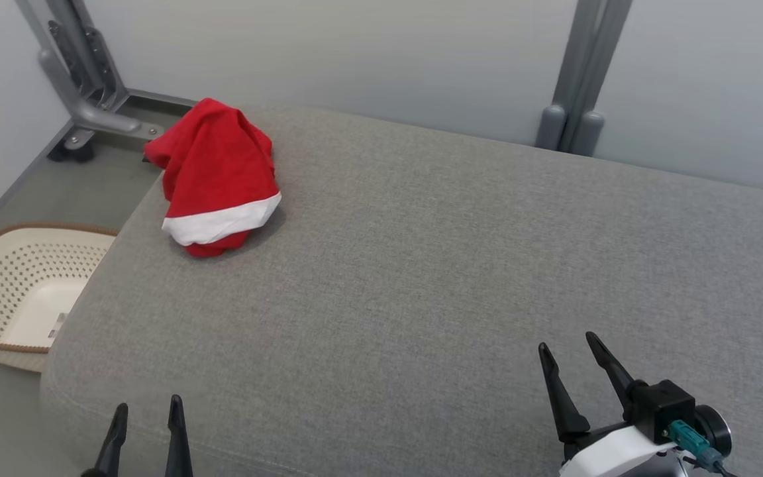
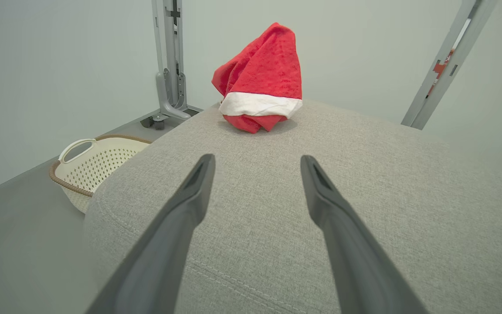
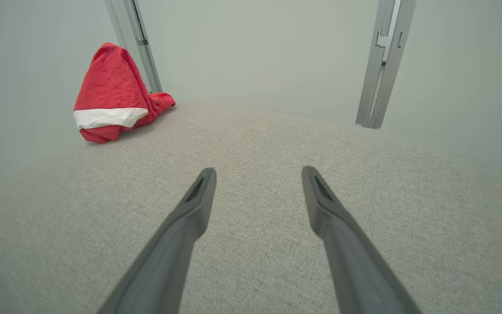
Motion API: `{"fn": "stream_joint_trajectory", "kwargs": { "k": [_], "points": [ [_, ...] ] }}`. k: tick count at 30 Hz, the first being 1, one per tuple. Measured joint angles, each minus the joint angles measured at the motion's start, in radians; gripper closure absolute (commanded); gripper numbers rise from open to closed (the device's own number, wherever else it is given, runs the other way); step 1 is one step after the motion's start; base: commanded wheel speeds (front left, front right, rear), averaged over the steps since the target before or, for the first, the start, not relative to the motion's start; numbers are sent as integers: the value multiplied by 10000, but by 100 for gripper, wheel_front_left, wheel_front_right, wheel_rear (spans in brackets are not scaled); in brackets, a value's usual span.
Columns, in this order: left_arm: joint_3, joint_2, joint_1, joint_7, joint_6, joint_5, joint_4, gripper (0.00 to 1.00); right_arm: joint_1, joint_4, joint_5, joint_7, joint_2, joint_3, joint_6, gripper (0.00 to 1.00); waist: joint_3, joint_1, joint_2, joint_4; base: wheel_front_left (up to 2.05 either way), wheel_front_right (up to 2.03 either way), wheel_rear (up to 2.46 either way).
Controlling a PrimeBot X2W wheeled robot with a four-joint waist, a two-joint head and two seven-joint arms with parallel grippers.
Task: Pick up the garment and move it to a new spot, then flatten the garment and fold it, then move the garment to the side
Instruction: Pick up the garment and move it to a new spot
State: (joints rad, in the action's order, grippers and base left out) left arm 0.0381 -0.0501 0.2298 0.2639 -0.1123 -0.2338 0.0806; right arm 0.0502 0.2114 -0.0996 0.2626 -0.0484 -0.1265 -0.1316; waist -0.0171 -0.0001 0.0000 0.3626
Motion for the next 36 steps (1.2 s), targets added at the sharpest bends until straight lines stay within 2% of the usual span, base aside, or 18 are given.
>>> {"fn": "stream_joint_trajectory", "kwargs": {
  "k": [6, 10, 14, 17, 20, 23, 28, 31, 33, 36],
  "points": [
    [27, -2, -1228, 2, -27, -180, -94, 0, -367, 13, 305, 0, -2, -63, 0, 0, 468, 0, 0, 226, 0, 0, 0],
    [-244, -163, -2900, 0, -125, 86, 963, 0, -1019, -36, 629, 0, 2, -113, 0, 0, 920, 0, 0, 183, 0, 0, 0],
    [-729, -1026, -5258, 2, -157, -182, 2568, 0, -1794, -86, 917, 0, 2, -128, 0, 0, 1566, 0, 0, 23, 0, 0, 0],
    [-2059, -2077, -6785, -272, -176, -706, 3565, 0, -2284, -119, 957, 0, 4, -215, 0, 0, 2127, 0, 0, -189, 0, 0, 0],
    [-2796, -3106, -8206, -522, -184, -1578, 4309, 0, -2517, -119, 930, 0, 0, -286, 0, 0, 2766, 1, 0, -547, 0, 0, 0],
    [-3173, -3860, -9197, -828, -184, -2194, 5087, 0, -2661, -119, 867, 0, -8, -372, 0, 0, 3362, 1, 0, -1021, 0, 0, 0],
    [-3561, -4508, -10511, -1779, -192, -3325, 6230, 0, -2765, -180, 823, 0, -15, -458, 0, 0, 4143, 0, 0, -1879, 0, 0, 0],
    [-3208, -4734, -11228, -2951, -94, -4077, 7519, 0, -2913, -268, 826, 0, -17, -476, 0, 0, 4628, 1, 0, -2333, 0, 0, 0],
    [-3246, -4857, -11409, -3678, -21, -4148, 8243, 0, -2985, -295, 832, 0, -21, -522, 0, 0, 4875, 2, 0, -2587, 0, 0, 0],
    [-3175, -4913, -11698, -4182, 151, -4289, 8987, 0, -3048, -355, 834, 0, -15, -589, 0, 0, 5212, 2, 0, -2958, 0, 0, 0]
  ]
}}
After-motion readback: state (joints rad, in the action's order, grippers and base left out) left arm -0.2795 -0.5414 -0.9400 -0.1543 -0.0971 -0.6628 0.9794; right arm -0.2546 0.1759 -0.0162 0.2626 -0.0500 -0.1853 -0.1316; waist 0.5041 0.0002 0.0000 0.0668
